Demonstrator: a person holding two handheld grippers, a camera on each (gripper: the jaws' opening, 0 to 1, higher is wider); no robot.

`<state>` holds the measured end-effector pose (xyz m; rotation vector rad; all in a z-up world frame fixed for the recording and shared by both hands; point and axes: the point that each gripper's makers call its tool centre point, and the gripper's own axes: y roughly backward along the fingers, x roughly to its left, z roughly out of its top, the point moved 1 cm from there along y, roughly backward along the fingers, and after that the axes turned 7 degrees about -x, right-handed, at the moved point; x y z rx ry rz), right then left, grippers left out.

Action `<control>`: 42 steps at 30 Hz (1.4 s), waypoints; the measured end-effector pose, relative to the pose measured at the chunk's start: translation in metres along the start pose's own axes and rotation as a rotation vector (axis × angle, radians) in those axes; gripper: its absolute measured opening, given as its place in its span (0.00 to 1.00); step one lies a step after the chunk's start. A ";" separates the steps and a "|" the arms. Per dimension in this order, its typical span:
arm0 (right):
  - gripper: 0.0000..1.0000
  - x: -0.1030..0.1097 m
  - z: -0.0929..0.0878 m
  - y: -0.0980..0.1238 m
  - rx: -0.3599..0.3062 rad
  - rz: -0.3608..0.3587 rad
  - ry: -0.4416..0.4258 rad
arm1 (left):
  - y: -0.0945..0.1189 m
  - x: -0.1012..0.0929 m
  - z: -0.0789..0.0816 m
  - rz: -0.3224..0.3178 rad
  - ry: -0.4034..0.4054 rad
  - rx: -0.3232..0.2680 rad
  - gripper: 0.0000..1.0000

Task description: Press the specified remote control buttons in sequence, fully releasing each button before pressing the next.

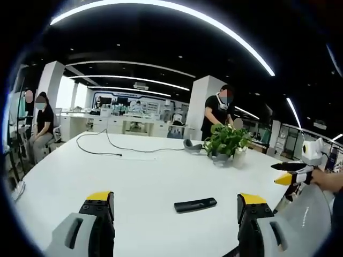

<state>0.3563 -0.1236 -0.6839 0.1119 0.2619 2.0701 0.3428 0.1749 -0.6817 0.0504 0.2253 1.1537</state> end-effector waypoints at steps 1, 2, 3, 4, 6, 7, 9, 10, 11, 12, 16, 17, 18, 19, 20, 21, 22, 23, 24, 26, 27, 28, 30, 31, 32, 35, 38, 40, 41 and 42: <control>0.86 0.000 0.000 0.000 -0.002 -0.001 0.000 | 0.000 -0.001 -0.001 -0.005 -0.008 0.007 1.00; 0.85 -0.001 0.001 0.000 -0.004 -0.003 -0.002 | -0.001 -0.004 -0.005 -0.019 -0.022 0.032 1.00; 0.85 -0.001 0.001 0.000 -0.006 -0.004 -0.005 | -0.001 -0.006 -0.008 -0.028 -0.028 0.055 1.00; 0.85 -0.002 0.001 0.001 -0.007 -0.007 -0.006 | -0.001 -0.007 -0.012 -0.037 -0.043 0.080 1.00; 0.85 -0.003 0.000 0.001 -0.005 -0.009 -0.007 | -0.002 -0.009 -0.012 -0.045 -0.069 0.085 1.00; 0.84 -0.003 -0.001 0.001 -0.003 -0.010 -0.007 | -0.003 -0.011 -0.012 -0.053 -0.083 0.091 1.00; 0.84 -0.004 -0.002 0.001 0.002 -0.012 -0.003 | -0.004 -0.015 -0.014 -0.071 -0.097 0.107 1.00; 0.84 -0.004 -0.002 0.001 0.002 -0.013 -0.002 | -0.004 -0.017 -0.016 -0.085 -0.109 0.123 1.00; 0.83 -0.004 -0.002 0.001 0.006 -0.013 -0.001 | -0.005 -0.019 -0.018 -0.096 -0.121 0.138 1.00; 0.83 -0.004 -0.003 0.001 0.008 -0.013 0.000 | -0.005 -0.020 -0.020 -0.109 -0.155 0.159 1.00; 0.83 -0.004 -0.003 0.001 0.011 -0.012 0.006 | -0.012 -0.022 -0.027 -0.141 -0.243 0.225 1.00; 0.82 -0.005 -0.004 0.001 0.015 -0.012 0.004 | -0.014 -0.022 -0.026 -0.148 -0.249 0.222 1.00; 0.82 -0.005 -0.004 0.001 0.017 -0.011 0.003 | -0.016 -0.022 -0.027 -0.164 -0.260 0.233 1.00; 0.82 -0.004 -0.004 0.001 0.018 -0.011 0.003 | -0.018 -0.022 -0.028 -0.172 -0.270 0.245 1.00; 0.82 -0.005 -0.005 0.001 0.020 -0.012 0.003 | -0.022 -0.021 -0.029 -0.182 -0.288 0.256 1.00; 0.82 -0.005 -0.005 0.001 0.023 -0.012 0.006 | -0.025 -0.021 -0.031 -0.192 -0.303 0.266 1.00; 0.82 -0.005 -0.006 0.001 0.026 -0.013 0.010 | -0.027 -0.021 -0.032 -0.198 -0.311 0.279 1.00; 0.82 -0.005 -0.006 0.001 0.027 -0.012 0.011 | -0.031 -0.022 -0.034 -0.215 -0.324 0.294 1.00; 0.82 -0.005 -0.006 0.001 0.031 -0.012 0.011 | -0.032 -0.023 -0.034 -0.220 -0.328 0.297 1.00; 0.81 -0.005 -0.007 0.001 0.030 -0.012 0.009 | -0.039 -0.025 -0.035 -0.233 -0.342 0.314 1.00; 0.81 -0.005 -0.006 0.001 0.029 -0.011 0.006 | -0.043 -0.025 -0.035 -0.237 -0.352 0.319 1.00; 0.81 -0.004 -0.006 0.001 0.028 -0.009 0.004 | -0.046 -0.025 -0.036 -0.243 -0.361 0.323 1.00; 0.81 -0.004 -0.006 0.001 0.027 -0.008 0.008 | -0.053 -0.025 -0.040 -0.260 -0.374 0.344 1.00; 0.81 -0.004 -0.006 0.001 0.025 -0.008 0.011 | -0.056 -0.025 -0.042 -0.264 -0.377 0.348 1.00; 0.81 -0.004 -0.006 0.001 0.025 -0.007 0.014 | -0.060 -0.025 -0.044 -0.273 -0.377 0.354 1.00; 0.80 -0.005 -0.007 0.001 0.030 -0.005 0.017 | -0.069 -0.029 -0.052 -0.311 -0.372 0.385 1.00; 0.80 -0.005 -0.007 0.001 0.031 -0.004 0.017 | -0.078 -0.029 -0.058 -0.334 -0.395 0.408 1.00; 0.80 -0.005 -0.008 0.001 0.030 -0.005 0.017 | -0.082 -0.030 -0.061 -0.350 -0.406 0.419 1.00; 0.80 -0.005 -0.008 0.001 0.031 -0.006 0.017 | -0.085 -0.029 -0.063 -0.356 -0.408 0.432 1.00; 0.79 -0.006 -0.008 0.001 0.033 -0.008 0.018 | -0.087 -0.029 -0.063 -0.359 -0.411 0.434 1.00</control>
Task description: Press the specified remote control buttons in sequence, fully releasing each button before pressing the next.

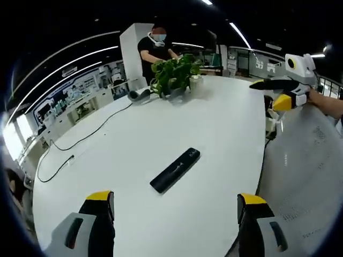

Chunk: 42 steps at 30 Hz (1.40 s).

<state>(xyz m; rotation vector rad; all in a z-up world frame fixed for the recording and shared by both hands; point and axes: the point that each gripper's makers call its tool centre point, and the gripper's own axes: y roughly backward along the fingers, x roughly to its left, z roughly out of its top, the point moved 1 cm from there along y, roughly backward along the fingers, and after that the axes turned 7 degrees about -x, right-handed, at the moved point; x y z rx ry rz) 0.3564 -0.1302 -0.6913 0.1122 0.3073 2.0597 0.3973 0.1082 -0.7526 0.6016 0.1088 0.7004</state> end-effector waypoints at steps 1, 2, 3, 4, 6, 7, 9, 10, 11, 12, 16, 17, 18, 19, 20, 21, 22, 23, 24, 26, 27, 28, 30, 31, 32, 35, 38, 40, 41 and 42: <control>0.79 0.000 0.000 0.000 0.000 -0.001 0.000 | -0.003 0.001 0.001 -0.010 -0.002 0.001 1.00; 0.79 -0.001 0.000 0.000 -0.001 -0.003 -0.001 | -0.006 0.001 0.000 -0.018 -0.001 0.005 1.00; 0.79 -0.001 0.000 0.000 0.000 -0.004 -0.002 | -0.010 0.001 0.000 -0.030 -0.007 0.015 1.00; 0.79 -0.001 0.000 0.000 0.001 -0.006 -0.003 | -0.012 0.001 -0.001 -0.037 -0.012 0.021 1.00; 0.79 -0.001 0.000 0.001 -0.001 -0.008 -0.005 | -0.017 0.002 -0.002 -0.053 -0.023 0.034 1.00; 0.79 -0.001 0.000 0.001 -0.001 -0.008 -0.006 | -0.021 0.003 -0.003 -0.059 -0.034 0.046 1.00; 0.78 -0.001 -0.001 0.001 0.003 -0.010 -0.006 | -0.025 0.004 -0.003 -0.070 -0.049 0.055 1.00; 0.78 -0.002 -0.001 0.001 0.005 -0.011 -0.005 | -0.028 0.003 -0.003 -0.086 -0.052 0.068 1.00; 0.78 -0.002 -0.001 0.001 0.006 -0.012 -0.004 | -0.031 0.003 -0.003 -0.089 -0.054 0.073 1.00; 0.78 -0.001 -0.001 0.001 0.007 -0.012 -0.005 | -0.034 0.004 -0.004 -0.096 -0.062 0.079 1.00; 0.78 -0.002 -0.001 0.001 0.009 -0.014 -0.006 | -0.042 0.003 -0.004 -0.132 -0.087 0.101 1.00; 0.78 -0.002 -0.002 0.001 0.010 -0.014 -0.007 | -0.044 0.003 -0.004 -0.138 -0.091 0.106 1.00; 0.77 -0.002 -0.002 0.001 0.012 -0.013 -0.007 | -0.046 0.003 -0.005 -0.148 -0.097 0.113 1.00; 0.77 -0.002 -0.003 0.000 0.016 -0.014 -0.006 | -0.049 0.003 -0.006 -0.169 -0.110 0.126 1.00; 0.77 -0.002 -0.003 0.000 0.018 -0.014 -0.005 | -0.052 0.004 -0.007 -0.177 -0.115 0.135 1.00; 0.77 -0.002 -0.003 0.000 0.018 -0.013 -0.005 | -0.055 0.005 -0.008 -0.190 -0.122 0.147 1.00; 0.77 -0.001 -0.003 0.000 0.020 -0.010 -0.005 | -0.057 0.006 -0.007 -0.197 -0.122 0.152 1.00; 0.77 -0.001 -0.003 0.000 0.023 -0.009 -0.004 | -0.061 0.008 -0.006 -0.206 -0.120 0.157 1.00; 0.77 -0.001 -0.004 0.000 0.027 -0.008 -0.001 | -0.063 0.009 -0.005 -0.210 -0.121 0.160 1.00; 0.77 -0.001 -0.005 -0.001 0.033 -0.008 0.003 | -0.067 0.014 -0.005 -0.217 -0.131 0.174 1.00; 0.77 -0.001 -0.005 -0.001 0.034 -0.009 0.004 | -0.070 0.016 -0.005 -0.222 -0.144 0.184 1.00; 0.77 -0.002 -0.006 -0.001 0.036 -0.010 0.004 | -0.071 0.017 -0.005 -0.225 -0.148 0.189 1.00; 0.77 -0.002 -0.006 -0.001 0.038 -0.010 0.001 | -0.075 0.021 -0.007 -0.233 -0.169 0.211 1.00; 0.76 -0.002 -0.006 -0.001 0.038 -0.011 0.001 | -0.076 0.023 -0.008 -0.234 -0.173 0.215 1.00; 0.76 -0.002 -0.006 -0.001 0.039 -0.011 0.001 | -0.078 0.025 -0.009 -0.240 -0.173 0.223 1.00; 0.76 -0.002 -0.007 -0.001 0.045 -0.011 0.003 | -0.082 0.027 -0.014 -0.257 -0.173 0.253 0.96; 0.76 -0.002 -0.009 -0.001 0.050 -0.009 0.006 | -0.086 0.029 -0.021 -0.268 -0.189 0.280 0.95; 0.76 -0.002 -0.009 -0.001 0.053 -0.009 0.007 | -0.088 0.028 -0.024 -0.284 -0.189 0.293 0.95; 0.76 -0.002 -0.010 -0.001 0.057 -0.008 0.008 | -0.091 0.027 -0.026 -0.286 -0.188 0.298 0.95; 0.75 -0.002 -0.010 -0.002 0.058 -0.007 0.008 | -0.092 0.027 -0.027 -0.288 -0.189 0.301 0.95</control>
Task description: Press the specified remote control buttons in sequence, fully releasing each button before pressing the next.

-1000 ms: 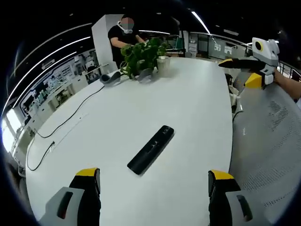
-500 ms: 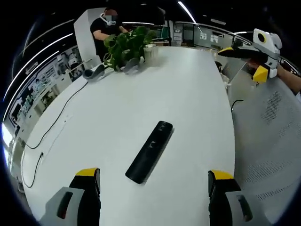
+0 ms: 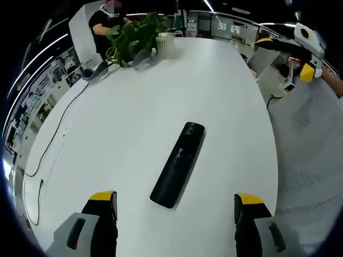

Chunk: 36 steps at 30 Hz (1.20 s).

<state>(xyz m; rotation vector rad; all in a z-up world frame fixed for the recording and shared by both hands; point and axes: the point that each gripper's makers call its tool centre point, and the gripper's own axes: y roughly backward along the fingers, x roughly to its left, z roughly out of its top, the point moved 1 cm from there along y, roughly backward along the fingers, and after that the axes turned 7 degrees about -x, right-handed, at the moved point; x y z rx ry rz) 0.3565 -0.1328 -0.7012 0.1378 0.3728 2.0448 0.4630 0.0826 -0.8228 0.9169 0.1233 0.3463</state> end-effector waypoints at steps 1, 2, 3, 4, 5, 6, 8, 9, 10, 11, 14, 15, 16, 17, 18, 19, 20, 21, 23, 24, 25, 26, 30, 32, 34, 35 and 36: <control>0.75 0.000 0.000 0.000 0.002 0.001 0.002 | -0.003 0.000 -0.001 -0.006 -0.003 0.005 0.95; 0.75 0.000 -0.001 0.000 0.004 0.001 0.003 | -0.005 0.000 -0.001 -0.009 -0.005 0.007 0.94; 0.75 0.000 -0.001 -0.001 0.007 0.002 0.004 | -0.008 -0.001 -0.003 -0.019 -0.008 0.018 0.94; 0.75 0.000 -0.002 -0.001 0.008 0.002 0.004 | -0.010 -0.001 -0.004 -0.025 -0.009 0.026 0.94; 0.75 0.000 -0.002 -0.001 0.010 0.002 0.005 | -0.012 -0.002 -0.004 -0.027 -0.017 0.033 0.94; 0.75 0.000 -0.002 -0.001 0.011 0.003 0.004 | -0.013 -0.002 -0.003 -0.028 -0.023 0.033 0.94; 0.74 0.000 -0.003 -0.001 0.017 0.002 0.003 | -0.016 -0.002 -0.002 -0.034 -0.037 0.035 0.94; 0.74 -0.001 -0.004 -0.001 0.019 0.000 0.004 | -0.017 -0.003 -0.001 -0.039 -0.038 0.035 0.94; 0.74 -0.001 -0.004 -0.001 0.021 -0.001 0.004 | -0.019 -0.003 0.000 -0.044 -0.039 0.034 0.94; 0.74 -0.001 -0.004 -0.001 0.023 -0.002 0.004 | -0.021 -0.003 -0.001 -0.046 -0.040 0.037 0.93; 0.74 -0.001 -0.005 -0.001 0.026 -0.003 0.006 | -0.026 0.000 -0.002 -0.049 -0.041 0.049 0.91; 0.74 -0.002 -0.005 -0.001 0.027 -0.004 0.008 | -0.027 0.000 -0.002 -0.051 -0.038 0.051 0.91; 0.74 -0.003 -0.005 -0.001 0.030 -0.010 0.013 | -0.029 0.000 -0.003 -0.057 -0.029 0.057 0.92; 0.74 -0.003 -0.005 -0.001 0.030 -0.013 0.015 | -0.030 0.001 -0.004 -0.060 -0.026 0.060 0.92; 0.74 -0.003 -0.006 -0.001 0.032 -0.015 0.015 | -0.032 0.002 -0.005 -0.062 -0.027 0.062 0.92; 0.74 -0.003 -0.006 -0.001 0.034 -0.015 0.014 | -0.032 0.002 -0.005 -0.063 -0.028 0.065 0.92; 0.74 -0.004 -0.006 0.000 0.035 -0.017 0.014 | -0.033 0.002 -0.006 -0.065 -0.030 0.068 0.92; 0.74 -0.004 -0.006 0.000 0.036 -0.019 0.015 | -0.033 0.002 -0.006 -0.066 -0.034 0.070 0.91; 0.73 -0.005 -0.007 0.000 0.037 -0.021 0.013 | -0.035 0.002 -0.006 -0.070 -0.041 0.073 0.91; 0.73 -0.005 -0.007 0.000 0.039 -0.022 0.013 | -0.036 0.003 -0.006 -0.072 -0.043 0.075 0.91; 0.73 -0.006 -0.007 0.000 0.041 -0.026 0.015 | -0.036 0.003 -0.006 -0.076 -0.045 0.078 0.91; 0.74 -0.006 -0.007 0.000 0.041 -0.028 0.018 | -0.037 0.003 -0.007 -0.076 -0.047 0.080 0.91; 0.73 -0.006 -0.008 0.000 0.046 -0.032 0.021 | -0.040 0.005 -0.009 -0.079 -0.056 0.092 0.89; 0.73 -0.007 -0.008 0.000 0.049 -0.034 0.024 | -0.041 0.003 -0.008 -0.086 -0.045 0.089 0.89; 0.73 -0.007 -0.008 0.000 0.051 -0.035 0.025 | -0.041 0.004 -0.009 -0.090 -0.042 0.089 0.89; 0.73 -0.007 -0.009 0.000 0.052 -0.035 0.025 | -0.041 0.004 -0.009 -0.093 -0.040 0.090 0.89; 0.73 -0.007 -0.009 0.000 0.053 -0.034 0.025 | -0.041 0.003 -0.008 -0.096 -0.037 0.089 0.88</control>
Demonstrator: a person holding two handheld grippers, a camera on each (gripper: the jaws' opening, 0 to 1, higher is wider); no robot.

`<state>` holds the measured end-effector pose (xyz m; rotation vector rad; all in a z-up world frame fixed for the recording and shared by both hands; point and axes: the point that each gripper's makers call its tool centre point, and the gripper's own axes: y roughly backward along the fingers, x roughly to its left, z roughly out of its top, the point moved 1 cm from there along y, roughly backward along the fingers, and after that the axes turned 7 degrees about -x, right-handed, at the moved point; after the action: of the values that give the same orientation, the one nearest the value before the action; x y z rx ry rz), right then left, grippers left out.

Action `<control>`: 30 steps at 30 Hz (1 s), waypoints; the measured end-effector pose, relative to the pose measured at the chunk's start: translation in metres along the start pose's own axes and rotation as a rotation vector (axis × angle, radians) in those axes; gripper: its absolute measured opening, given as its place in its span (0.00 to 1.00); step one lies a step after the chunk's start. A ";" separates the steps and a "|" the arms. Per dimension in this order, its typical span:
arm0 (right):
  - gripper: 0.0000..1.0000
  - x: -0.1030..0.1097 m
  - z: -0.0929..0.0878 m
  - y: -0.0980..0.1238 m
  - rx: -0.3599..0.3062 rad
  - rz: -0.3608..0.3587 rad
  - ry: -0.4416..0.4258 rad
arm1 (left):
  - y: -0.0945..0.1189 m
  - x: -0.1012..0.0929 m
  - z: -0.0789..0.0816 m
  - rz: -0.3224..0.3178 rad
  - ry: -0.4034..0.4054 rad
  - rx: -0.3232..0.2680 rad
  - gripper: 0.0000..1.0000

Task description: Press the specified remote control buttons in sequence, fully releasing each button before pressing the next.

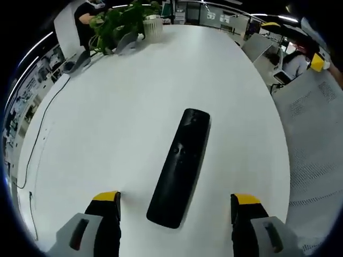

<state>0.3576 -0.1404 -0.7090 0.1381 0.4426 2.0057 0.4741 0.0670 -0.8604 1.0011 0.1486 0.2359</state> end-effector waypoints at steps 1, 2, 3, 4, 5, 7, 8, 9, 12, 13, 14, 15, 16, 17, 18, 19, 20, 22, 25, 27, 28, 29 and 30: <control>0.73 0.000 0.000 0.000 -0.001 0.001 0.000 | 0.000 0.000 0.000 -0.002 0.001 -0.002 0.88; 0.73 0.000 0.000 0.000 -0.001 0.001 0.000 | 0.000 0.000 0.000 -0.005 -0.003 -0.003 0.87; 0.73 0.000 0.000 0.000 -0.001 0.001 0.000 | 0.000 -0.001 0.001 -0.008 -0.007 -0.007 0.85; 0.73 0.000 0.000 0.000 0.001 0.002 -0.001 | 0.000 -0.002 0.002 -0.009 -0.010 -0.012 0.81; 0.73 0.000 0.000 0.000 0.002 0.001 -0.001 | 0.000 -0.003 0.003 -0.016 -0.021 -0.019 0.78; 0.72 0.000 -0.001 0.000 0.004 0.002 -0.001 | 0.001 -0.005 0.005 -0.022 -0.033 -0.035 0.67; 0.72 0.000 -0.001 0.000 0.005 0.002 0.000 | 0.001 -0.005 0.006 -0.022 -0.036 -0.038 0.64; 0.72 0.000 -0.001 0.000 0.005 0.002 0.002 | 0.002 -0.006 0.007 -0.024 -0.042 -0.044 0.60; 0.71 0.001 -0.001 0.000 0.004 0.004 0.003 | 0.002 -0.007 0.007 -0.026 -0.049 -0.054 0.46; 0.71 0.001 -0.001 0.000 0.004 0.005 0.003 | 0.002 -0.007 0.008 -0.026 -0.052 -0.057 0.40; 0.71 0.001 -0.001 0.000 0.005 0.006 0.003 | 0.003 -0.006 0.007 -0.025 -0.055 -0.057 0.37; 0.70 0.001 -0.001 0.000 0.006 0.007 0.004 | 0.003 -0.006 0.007 -0.023 -0.061 -0.055 0.32; 0.70 0.001 -0.001 0.000 0.006 0.007 0.005 | 0.004 -0.007 0.006 -0.024 -0.072 -0.053 0.26; 0.70 0.001 -0.001 0.000 0.005 0.008 0.006 | 0.003 -0.008 0.006 -0.039 -0.122 -0.051 0.26; 0.70 0.002 -0.001 0.000 0.004 0.008 0.007 | 0.001 -0.010 0.005 -0.025 -0.105 -0.054 0.25; 0.69 0.002 -0.001 0.000 0.005 0.009 0.007 | 0.001 -0.010 0.006 -0.024 -0.107 -0.053 0.25; 0.69 0.002 -0.001 0.000 0.006 0.009 0.008 | 0.000 -0.011 0.006 -0.025 -0.109 -0.050 0.25; 0.68 0.002 -0.001 0.000 0.005 0.010 0.009 | 0.001 -0.011 0.006 -0.033 -0.106 -0.043 0.25; 0.68 0.002 -0.001 0.000 0.004 0.010 0.010 | 0.002 -0.013 0.004 -0.045 -0.108 -0.039 0.25; 0.68 0.002 0.000 0.000 0.003 0.008 0.011 | 0.003 -0.015 0.004 -0.047 -0.110 -0.037 0.25; 0.68 0.002 0.000 0.000 0.003 0.008 0.010 | 0.003 -0.016 0.003 -0.048 -0.112 -0.035 0.25; 0.68 0.002 0.000 0.000 0.002 0.008 0.009 | 0.003 -0.017 0.003 -0.049 -0.115 -0.033 0.25; 0.68 0.002 0.000 0.000 0.003 0.008 0.010 | 0.004 -0.019 0.002 -0.054 -0.121 -0.029 0.24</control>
<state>0.3566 -0.1391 -0.7094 0.1319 0.4523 2.0141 0.4556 0.0618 -0.8558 0.9788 0.0620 0.1276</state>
